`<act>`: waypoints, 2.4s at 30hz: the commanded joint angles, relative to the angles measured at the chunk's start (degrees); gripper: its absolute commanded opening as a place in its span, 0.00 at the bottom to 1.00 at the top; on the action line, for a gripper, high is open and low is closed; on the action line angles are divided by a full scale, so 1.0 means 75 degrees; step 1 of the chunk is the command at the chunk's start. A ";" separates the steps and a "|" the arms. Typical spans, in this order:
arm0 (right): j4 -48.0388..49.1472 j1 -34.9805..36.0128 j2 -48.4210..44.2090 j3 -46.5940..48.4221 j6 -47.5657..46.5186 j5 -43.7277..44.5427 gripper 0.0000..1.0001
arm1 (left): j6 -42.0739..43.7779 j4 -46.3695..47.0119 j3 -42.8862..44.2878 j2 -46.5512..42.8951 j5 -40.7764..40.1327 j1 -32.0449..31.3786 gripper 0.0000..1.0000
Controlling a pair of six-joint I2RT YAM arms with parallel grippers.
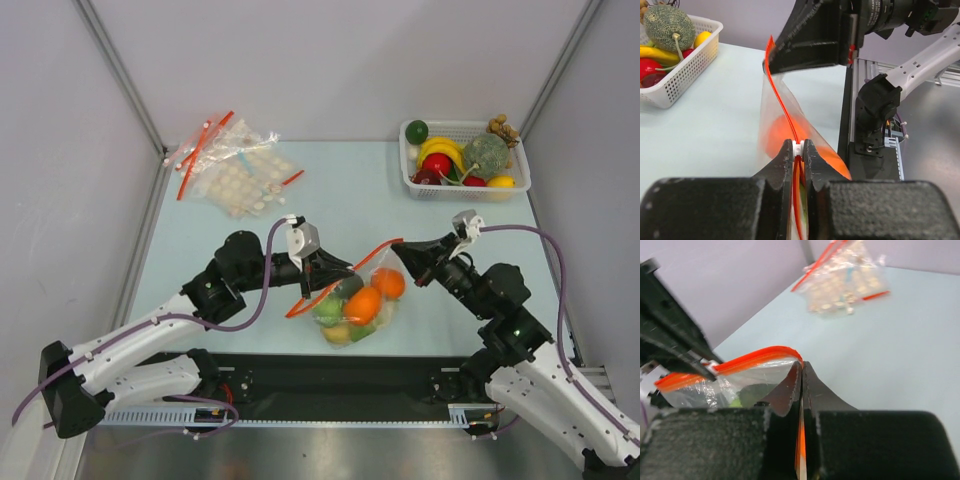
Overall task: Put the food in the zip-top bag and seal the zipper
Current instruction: Zip the zipper food storage bag at the center of the board, then place the zipper food storage bag at the center of the board, then reset both arms
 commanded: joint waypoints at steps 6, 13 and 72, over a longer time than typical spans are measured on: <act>-0.0065 -0.0722 -0.0826 -0.0352 0.0993 0.4255 0.00 | 0.0057 -0.0209 0.0473 -0.0068 -0.0230 -0.0018 0.02; -0.0546 -0.0991 -0.1423 -0.0669 0.1966 0.6192 0.00 | 0.0069 -0.0362 0.0543 0.0014 -0.0406 -0.0029 0.02; -0.2140 -0.1121 -0.0546 0.0327 0.3233 0.6933 1.00 | -0.2181 -0.0479 -0.0828 -0.2072 -0.6934 0.0463 1.00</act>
